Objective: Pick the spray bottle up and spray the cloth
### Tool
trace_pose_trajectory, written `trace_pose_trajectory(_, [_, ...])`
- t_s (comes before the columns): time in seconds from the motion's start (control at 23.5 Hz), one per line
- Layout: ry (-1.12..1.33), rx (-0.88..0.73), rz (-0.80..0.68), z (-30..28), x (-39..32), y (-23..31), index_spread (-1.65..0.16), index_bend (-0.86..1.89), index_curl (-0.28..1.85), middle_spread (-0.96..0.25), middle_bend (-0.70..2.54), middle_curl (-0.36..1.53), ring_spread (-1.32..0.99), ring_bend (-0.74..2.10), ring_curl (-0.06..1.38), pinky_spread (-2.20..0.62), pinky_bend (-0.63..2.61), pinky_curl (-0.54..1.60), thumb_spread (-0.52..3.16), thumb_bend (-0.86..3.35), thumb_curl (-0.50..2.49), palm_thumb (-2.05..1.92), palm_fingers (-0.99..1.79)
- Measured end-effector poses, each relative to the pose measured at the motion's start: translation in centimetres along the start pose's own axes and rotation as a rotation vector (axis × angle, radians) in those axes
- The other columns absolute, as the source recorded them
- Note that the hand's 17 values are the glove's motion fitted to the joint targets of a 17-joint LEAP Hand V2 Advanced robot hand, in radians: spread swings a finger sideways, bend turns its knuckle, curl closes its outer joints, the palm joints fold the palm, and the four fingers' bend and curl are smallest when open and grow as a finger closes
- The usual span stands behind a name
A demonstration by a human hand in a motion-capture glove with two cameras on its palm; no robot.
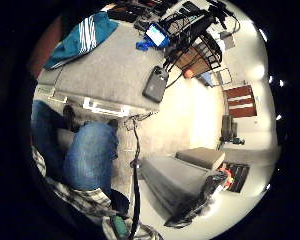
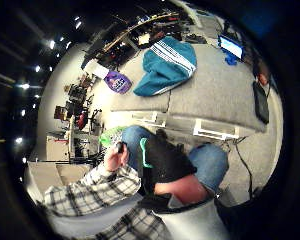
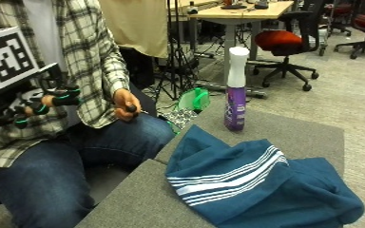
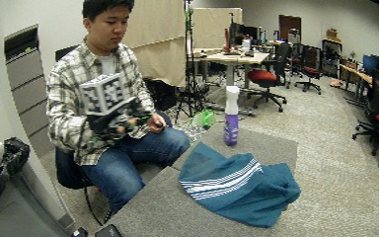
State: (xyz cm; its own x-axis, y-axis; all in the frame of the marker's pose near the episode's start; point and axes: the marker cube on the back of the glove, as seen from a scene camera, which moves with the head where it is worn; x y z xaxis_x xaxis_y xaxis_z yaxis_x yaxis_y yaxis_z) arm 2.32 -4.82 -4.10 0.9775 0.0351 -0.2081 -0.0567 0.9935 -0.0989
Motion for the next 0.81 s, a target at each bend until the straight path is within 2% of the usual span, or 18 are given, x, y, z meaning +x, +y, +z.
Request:
trace_pose_trajectory(0.47, [-0.095, 0.036, 0.012, 7.5, -1.4, 14.4, -0.43, 0.19, 0.26, -0.08, 0.19, 0.29, 0.14, 0.25, 0.29, 0.22, 0.49, 0.26, 1.11, 0.0, 0.44, 0.4, 0.03])
trace_pose_trajectory(0.81, [-0.077, -0.032, 0.07, 10.5, -2.7, 17.5, -0.41, 0.19, 0.28, -0.07, 0.18, 0.29, 0.15, 0.24, 0.29, 0.22, 0.48, 0.25, 1.13, -0.01, 0.44, 0.43, 0.04])
